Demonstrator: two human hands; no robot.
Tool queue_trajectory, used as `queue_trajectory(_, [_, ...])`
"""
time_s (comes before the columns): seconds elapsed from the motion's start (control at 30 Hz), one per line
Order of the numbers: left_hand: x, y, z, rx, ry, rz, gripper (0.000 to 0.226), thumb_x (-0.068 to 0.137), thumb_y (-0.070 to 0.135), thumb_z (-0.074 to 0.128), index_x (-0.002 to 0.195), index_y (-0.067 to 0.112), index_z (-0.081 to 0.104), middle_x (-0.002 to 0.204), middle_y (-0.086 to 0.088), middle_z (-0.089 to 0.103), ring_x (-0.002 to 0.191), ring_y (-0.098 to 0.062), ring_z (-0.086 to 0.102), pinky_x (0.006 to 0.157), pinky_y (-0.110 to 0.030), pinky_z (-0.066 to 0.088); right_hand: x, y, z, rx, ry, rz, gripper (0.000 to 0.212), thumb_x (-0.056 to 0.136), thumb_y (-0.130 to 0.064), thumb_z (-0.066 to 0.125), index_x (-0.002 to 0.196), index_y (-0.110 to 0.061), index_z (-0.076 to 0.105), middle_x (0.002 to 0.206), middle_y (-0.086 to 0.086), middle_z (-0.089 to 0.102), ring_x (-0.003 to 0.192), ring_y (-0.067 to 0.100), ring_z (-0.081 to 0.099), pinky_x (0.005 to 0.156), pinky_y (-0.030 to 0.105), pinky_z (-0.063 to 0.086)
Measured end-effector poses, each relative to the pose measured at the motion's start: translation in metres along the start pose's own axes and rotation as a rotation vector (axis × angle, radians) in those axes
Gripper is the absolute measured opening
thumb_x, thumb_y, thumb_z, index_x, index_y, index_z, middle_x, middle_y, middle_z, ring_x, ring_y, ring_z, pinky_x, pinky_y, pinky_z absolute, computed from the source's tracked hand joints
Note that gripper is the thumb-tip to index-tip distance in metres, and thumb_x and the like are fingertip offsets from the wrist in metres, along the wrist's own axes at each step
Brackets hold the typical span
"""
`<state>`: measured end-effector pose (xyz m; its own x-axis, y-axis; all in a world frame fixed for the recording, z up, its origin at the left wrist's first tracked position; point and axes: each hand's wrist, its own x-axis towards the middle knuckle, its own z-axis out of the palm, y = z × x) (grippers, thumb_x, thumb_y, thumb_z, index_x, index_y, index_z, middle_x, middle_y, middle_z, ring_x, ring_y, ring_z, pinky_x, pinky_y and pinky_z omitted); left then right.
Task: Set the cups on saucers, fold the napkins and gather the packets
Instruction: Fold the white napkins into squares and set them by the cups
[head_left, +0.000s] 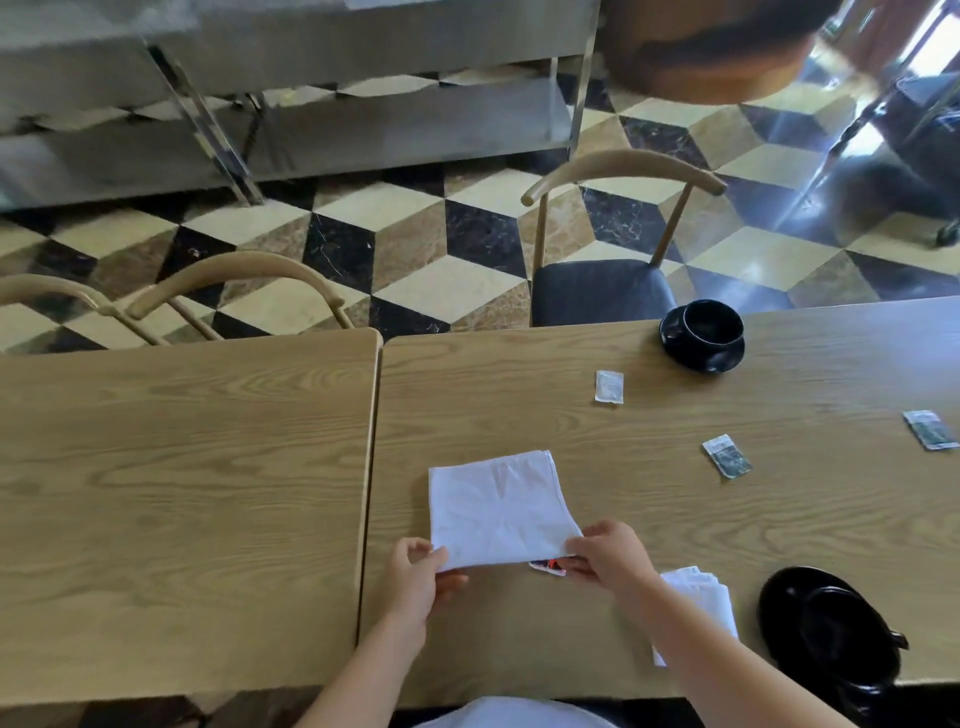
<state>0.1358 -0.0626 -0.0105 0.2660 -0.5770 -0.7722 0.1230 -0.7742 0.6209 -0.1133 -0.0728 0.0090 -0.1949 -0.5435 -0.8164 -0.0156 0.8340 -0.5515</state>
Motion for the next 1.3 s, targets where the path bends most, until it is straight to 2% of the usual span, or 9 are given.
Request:
queue_trajectory(0.17, [-0.012,0.006,-0.008,-0.076,-0.259,-0.005,0.021,0.091,0.015,0.074,0.112,0.011,0.069,0.105,-0.008,0.079,0.094,-0.032,0.076,0.065,-0.034,0.061,-0.014,0.002,-0.008,0.007,-0.011,-0.183,0.040,0.082,0.002,0.060,0.116,-0.018,0.062,0.081,0.013,0.078,0.071,0.027,0.077,0.063,0.036,0.063])
queue_trajectory(0.3, [-0.010,0.007,-0.012,0.207,-0.250,0.142,0.024,0.085,0.003,0.078,0.105,0.014,0.071,0.100,-0.004,0.080,0.093,-0.017,0.075,0.075,-0.030,0.058,-0.021,0.001,-0.017,-0.259,-0.108,-0.280,0.029,0.079,-0.002,0.072,0.103,-0.018,0.075,0.090,0.013,0.076,0.070,0.017,0.072,0.079,0.040,0.063])
queue_trajectory(0.5, [-0.007,-0.006,-0.029,0.698,-0.211,0.319,0.016,0.092,0.026,0.072,0.076,0.022,0.075,0.071,0.002,0.071,0.063,-0.007,0.062,0.058,-0.019,0.042,-0.016,0.014,-0.031,-0.627,-0.126,-0.232,0.004,0.080,-0.023,0.077,0.083,-0.025,0.077,0.070,-0.010,0.075,0.062,0.000,0.065,0.066,0.022,0.052])
queue_trajectory(0.6, [-0.003,-0.009,-0.035,0.888,-0.267,0.368,0.016,0.092,0.028,0.072,0.077,0.023,0.073,0.091,0.000,0.058,0.077,-0.008,0.057,0.065,-0.017,0.038,-0.010,0.016,-0.037,-0.640,-0.182,-0.213,0.003,0.083,-0.027,0.075,0.085,-0.026,0.077,0.070,-0.011,0.074,0.068,0.008,0.068,0.070,0.028,0.055])
queue_trajectory(0.77, [0.011,0.002,-0.028,0.783,-0.281,0.450,0.015,0.092,0.015,0.070,0.078,0.014,0.071,0.102,0.002,0.066,0.098,-0.013,0.062,0.086,-0.019,0.043,0.008,0.004,-0.034,-0.622,-0.084,-0.316,0.009,0.087,-0.029,0.076,0.082,-0.022,0.075,0.074,-0.011,0.065,0.070,0.008,0.059,0.057,0.017,0.041])
queue_trajectory(0.87, [0.022,0.011,-0.017,0.712,-0.222,0.369,0.014,0.096,0.020,0.065,0.085,0.012,0.068,0.076,0.006,0.064,0.070,-0.014,0.056,0.068,-0.033,0.041,0.025,-0.003,-0.027,-0.600,-0.080,-0.268,0.020,0.089,-0.025,0.070,0.071,-0.016,0.066,0.064,-0.007,0.058,0.054,0.004,0.058,0.047,0.011,0.040])
queue_trajectory(1.03, [0.051,0.021,0.008,0.725,-0.099,0.353,0.014,0.096,0.021,0.064,0.085,0.012,0.065,0.063,0.006,0.048,0.060,-0.014,0.042,0.051,-0.023,0.029,0.057,-0.009,-0.013,-0.589,-0.029,-0.229,0.028,0.089,-0.024,0.065,0.064,-0.019,0.054,0.061,-0.008,0.055,0.050,0.010,0.058,0.054,0.024,0.044])
queue_trajectory(1.17, [0.070,0.020,0.021,0.750,-0.023,0.326,0.010,0.096,0.022,0.063,0.091,0.014,0.066,0.066,0.005,0.052,0.060,-0.014,0.045,0.051,-0.019,0.031,0.079,-0.015,-0.004,-0.611,0.020,-0.202,0.020,0.086,-0.029,0.063,0.070,-0.017,0.061,0.065,-0.001,0.066,0.058,0.017,0.065,0.052,0.025,0.044])
queue_trajectory(1.3, [0.081,0.015,0.025,0.771,0.014,0.308,0.012,0.096,0.024,0.064,0.091,0.014,0.065,0.067,0.005,0.055,0.066,-0.020,0.050,0.059,-0.032,0.036,0.090,-0.014,0.001,-0.604,0.052,-0.196,0.020,0.082,-0.028,0.063,0.078,-0.009,0.065,0.066,0.000,0.065,0.061,0.017,0.059,0.052,0.027,0.043])
